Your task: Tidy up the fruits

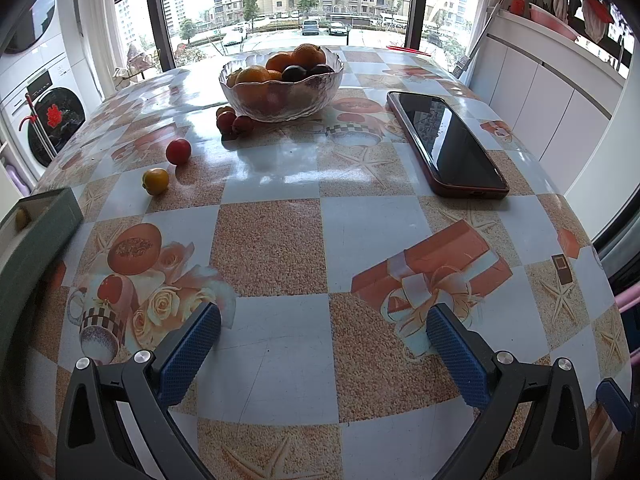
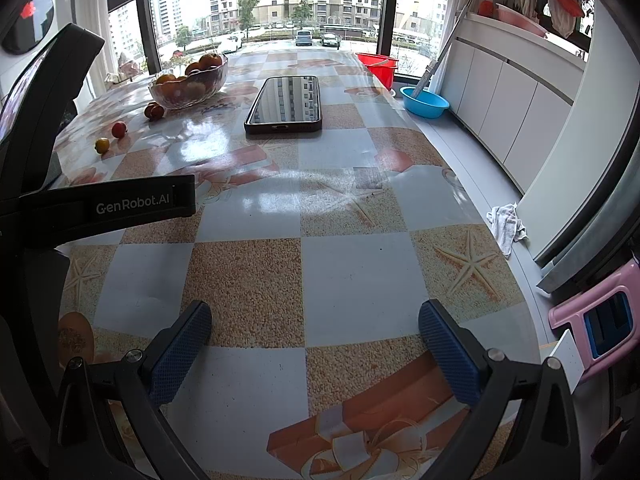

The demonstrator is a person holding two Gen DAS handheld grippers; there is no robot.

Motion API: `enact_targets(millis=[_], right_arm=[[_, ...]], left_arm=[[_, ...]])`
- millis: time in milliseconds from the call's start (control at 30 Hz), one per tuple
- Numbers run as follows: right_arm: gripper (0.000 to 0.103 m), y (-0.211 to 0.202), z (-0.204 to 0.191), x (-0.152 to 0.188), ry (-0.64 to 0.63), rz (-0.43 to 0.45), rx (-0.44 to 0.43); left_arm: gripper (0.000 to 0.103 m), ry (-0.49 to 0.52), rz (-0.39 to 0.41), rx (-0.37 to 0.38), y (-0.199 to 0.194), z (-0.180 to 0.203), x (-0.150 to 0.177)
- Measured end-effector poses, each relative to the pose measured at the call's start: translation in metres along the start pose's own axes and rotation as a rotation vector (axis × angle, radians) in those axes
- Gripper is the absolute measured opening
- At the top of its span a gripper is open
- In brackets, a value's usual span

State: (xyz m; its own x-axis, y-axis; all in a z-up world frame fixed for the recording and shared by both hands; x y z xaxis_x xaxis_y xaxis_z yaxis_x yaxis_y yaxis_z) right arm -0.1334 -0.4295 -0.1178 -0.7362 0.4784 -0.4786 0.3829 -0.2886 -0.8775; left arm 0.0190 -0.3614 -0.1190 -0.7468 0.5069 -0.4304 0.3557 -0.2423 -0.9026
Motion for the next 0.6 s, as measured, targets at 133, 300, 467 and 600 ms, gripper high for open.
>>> enact_targets(millis=[133,300,467,600], right_arm=[[0.103,0.0,0.0001,0.0001,0.0,0.0,0.0],[0.103,0.0001,0.0,0.0001,0.0,0.0,0.0],[0.103,0.0007,0.0002,-0.0003,-0.002,-0.01,0.003],[0.103,0.0016,0.0,-0.0024,0.007,-0.042,0.014]], left_arm=[[0.103,0.0,0.0,0.001,-0.0003,-0.0001,0.0],[0.103,0.0,0.0,0.001,-0.0007,-0.0003,0.0],[0.103,0.0,0.0,0.002,-0.0009,-0.0004,0.0],[0.103,0.0,0.0,0.002,-0.0012,-0.0005,-0.0001]])
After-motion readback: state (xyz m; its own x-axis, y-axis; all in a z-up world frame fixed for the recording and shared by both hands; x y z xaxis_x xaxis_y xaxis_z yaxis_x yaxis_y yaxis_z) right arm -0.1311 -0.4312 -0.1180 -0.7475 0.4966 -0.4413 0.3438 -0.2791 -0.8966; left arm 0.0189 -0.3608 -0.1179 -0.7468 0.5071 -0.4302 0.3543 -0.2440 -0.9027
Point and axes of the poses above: each gripper's, at about its wrist camera, not at the fingertips, and y roughly the way its jaws point, z to its right, x to its underside, the point moved 6 cm from there along y, roughly the way its jaws point, and after that the axes turned 9 degrees about -z, right-handed, at the moved point
